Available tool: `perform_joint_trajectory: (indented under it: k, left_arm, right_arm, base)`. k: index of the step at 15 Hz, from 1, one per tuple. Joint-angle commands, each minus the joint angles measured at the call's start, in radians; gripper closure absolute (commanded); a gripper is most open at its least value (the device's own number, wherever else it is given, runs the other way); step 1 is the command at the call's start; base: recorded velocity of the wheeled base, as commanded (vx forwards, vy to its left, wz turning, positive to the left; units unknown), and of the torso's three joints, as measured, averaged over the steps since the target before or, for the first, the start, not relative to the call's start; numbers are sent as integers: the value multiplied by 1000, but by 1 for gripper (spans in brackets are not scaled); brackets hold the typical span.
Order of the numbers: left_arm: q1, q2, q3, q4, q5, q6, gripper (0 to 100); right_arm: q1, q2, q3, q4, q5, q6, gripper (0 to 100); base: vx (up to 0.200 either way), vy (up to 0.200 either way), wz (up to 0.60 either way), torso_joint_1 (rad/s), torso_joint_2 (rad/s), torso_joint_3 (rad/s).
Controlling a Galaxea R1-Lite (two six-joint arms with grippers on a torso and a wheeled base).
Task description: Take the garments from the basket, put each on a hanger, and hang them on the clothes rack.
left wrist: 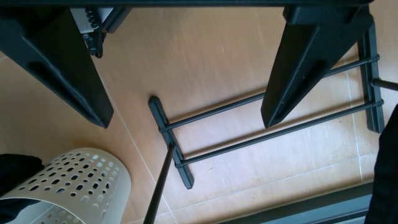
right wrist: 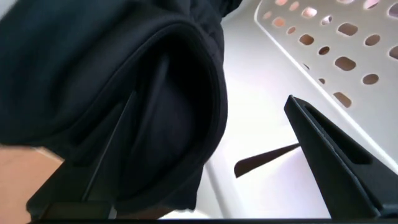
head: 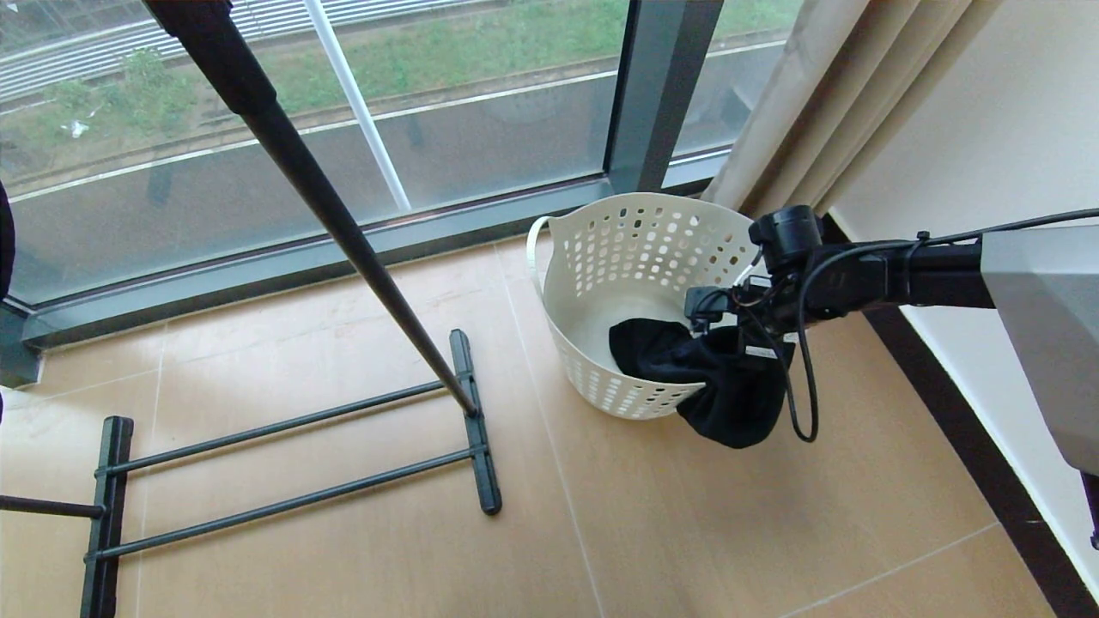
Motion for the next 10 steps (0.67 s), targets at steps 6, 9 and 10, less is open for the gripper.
perform_joint_trajectory:
  k: [6,9,10]
  left_arm:
    - [0,0,0,0,0,0,0]
    - [0,0,0,0,0,0,0]
    - [0,0,0,0,0,0,0]
  right_arm:
    - [-3,37,-72,43,0,9,0]
    - [-3,51,-74,42,-11,14,100]
    - [-5,53,-74,42,-11,14,100]
  base:
    - [0,0,0,0,0,0]
    - [0,0,0,0,0,0]
    - [0,0,0,0,0,0]
